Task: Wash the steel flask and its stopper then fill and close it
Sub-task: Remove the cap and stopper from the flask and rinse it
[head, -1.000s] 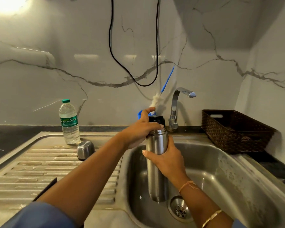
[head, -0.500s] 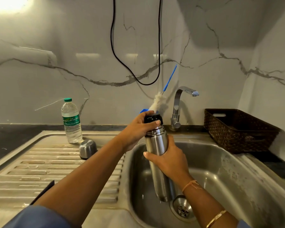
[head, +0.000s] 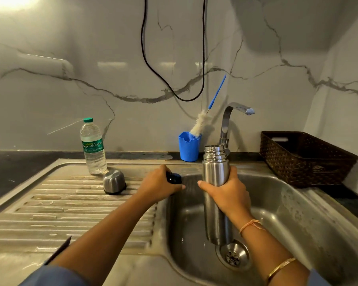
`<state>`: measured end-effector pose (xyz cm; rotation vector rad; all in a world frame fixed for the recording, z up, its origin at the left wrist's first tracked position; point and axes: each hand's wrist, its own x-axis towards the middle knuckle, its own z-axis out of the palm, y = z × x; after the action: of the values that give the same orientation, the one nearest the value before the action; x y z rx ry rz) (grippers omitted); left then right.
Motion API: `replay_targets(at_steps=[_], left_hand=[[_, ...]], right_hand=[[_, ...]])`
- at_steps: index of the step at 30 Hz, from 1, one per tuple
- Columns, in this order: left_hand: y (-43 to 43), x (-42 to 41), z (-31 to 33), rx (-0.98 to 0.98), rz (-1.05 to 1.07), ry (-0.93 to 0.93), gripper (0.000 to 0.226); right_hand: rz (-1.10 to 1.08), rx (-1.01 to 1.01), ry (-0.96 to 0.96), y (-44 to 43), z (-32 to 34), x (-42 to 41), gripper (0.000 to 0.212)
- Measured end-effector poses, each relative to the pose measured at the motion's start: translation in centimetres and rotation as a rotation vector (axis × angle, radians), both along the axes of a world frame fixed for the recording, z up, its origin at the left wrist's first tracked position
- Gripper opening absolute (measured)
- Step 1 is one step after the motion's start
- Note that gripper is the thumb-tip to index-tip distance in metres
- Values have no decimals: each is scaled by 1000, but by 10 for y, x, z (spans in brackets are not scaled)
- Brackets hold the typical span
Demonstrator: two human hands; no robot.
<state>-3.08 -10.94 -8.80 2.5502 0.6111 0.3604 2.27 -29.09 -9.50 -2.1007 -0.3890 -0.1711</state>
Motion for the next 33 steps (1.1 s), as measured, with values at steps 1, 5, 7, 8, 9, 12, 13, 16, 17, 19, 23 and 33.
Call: replay_targets(at_steps=[1,5,7,8,9,12,13,16,17,19,23,33], left_hand=[[3,-2,-4,-29,44,-74,61],[26,-12,-14,169,232,-158,64],[40,-16,-19,285,285,-106,62],[46,-18,-21,292,293,-83,60],[53,-18,-24,272,296,-64,58],[63,-18,-28,163,270,-67,57],[64,-17,-28,132,255,-74,58],[66,-15,-28,97,224,-56,64],[67,-14,-28,95,221,-48,65],[67,-14,-30,101,216,-38,66],[64,-17,-31,127,203,-75,72],[20,-34,-11,204,-53,-166,43]], right_hand=[[9,-2,0,0,-1,0,75],[43,-19,-13,4,-3,-3,74],[61,-25,-23,5,-2,-5,70],[73,-24,-26,6,-2,-7,68],[82,-20,-26,7,-2,-7,67],[90,-15,-31,8,-3,-8,66],[88,-16,-35,9,-3,-8,65],[92,-28,-38,10,-6,-6,65],[92,-32,-33,10,-8,-5,66],[89,-36,-26,11,-10,-3,67],[102,-22,-30,11,-10,-3,67],[115,-232,-34,1,-8,9,76]])
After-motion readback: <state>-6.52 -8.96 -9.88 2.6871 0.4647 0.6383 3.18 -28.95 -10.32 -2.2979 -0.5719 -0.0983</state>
